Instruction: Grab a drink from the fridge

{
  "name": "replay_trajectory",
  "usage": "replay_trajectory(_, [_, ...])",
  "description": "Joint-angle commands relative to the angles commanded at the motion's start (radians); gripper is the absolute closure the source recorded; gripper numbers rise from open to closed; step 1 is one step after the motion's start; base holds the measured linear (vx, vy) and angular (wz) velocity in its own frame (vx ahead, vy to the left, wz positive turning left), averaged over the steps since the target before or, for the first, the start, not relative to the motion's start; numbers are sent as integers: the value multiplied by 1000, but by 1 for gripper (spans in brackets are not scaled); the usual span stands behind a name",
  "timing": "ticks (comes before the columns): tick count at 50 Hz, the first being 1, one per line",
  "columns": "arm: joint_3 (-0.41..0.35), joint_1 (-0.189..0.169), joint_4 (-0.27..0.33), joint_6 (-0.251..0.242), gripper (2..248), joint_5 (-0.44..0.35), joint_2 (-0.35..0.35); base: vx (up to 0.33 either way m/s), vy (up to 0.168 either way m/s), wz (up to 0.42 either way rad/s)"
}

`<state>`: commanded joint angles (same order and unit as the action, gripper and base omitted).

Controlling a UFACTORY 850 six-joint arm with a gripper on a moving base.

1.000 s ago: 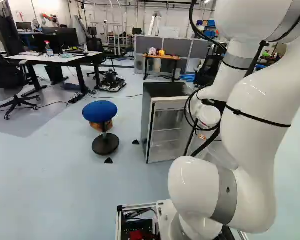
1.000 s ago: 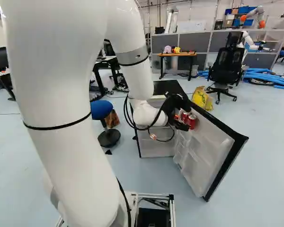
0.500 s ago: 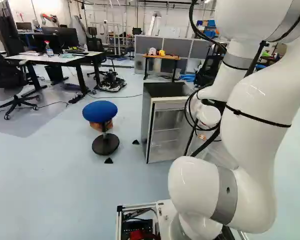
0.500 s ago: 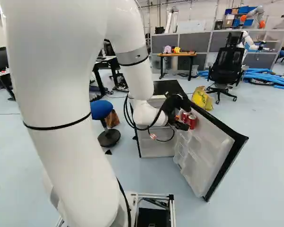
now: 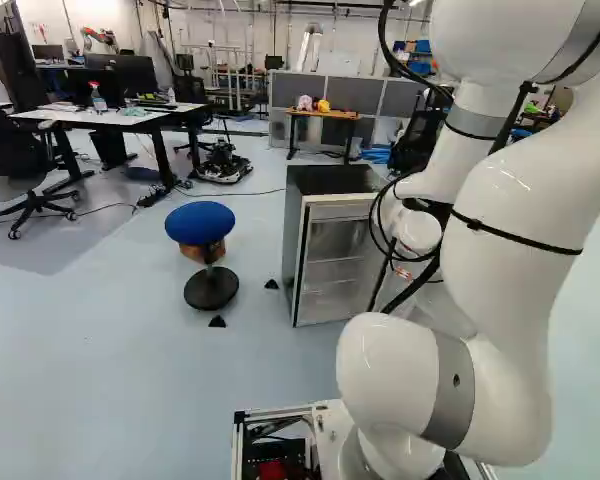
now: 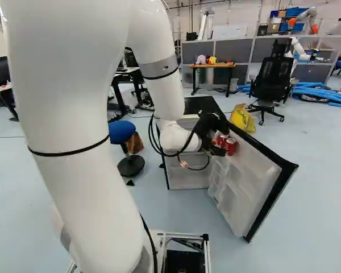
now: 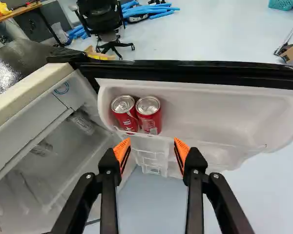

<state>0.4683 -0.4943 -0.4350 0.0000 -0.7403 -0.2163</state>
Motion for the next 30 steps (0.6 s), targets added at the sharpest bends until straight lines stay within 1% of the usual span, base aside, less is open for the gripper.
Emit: replay_trajectory(30, [3,-3,0,0,107,0,-2,0,0,0])
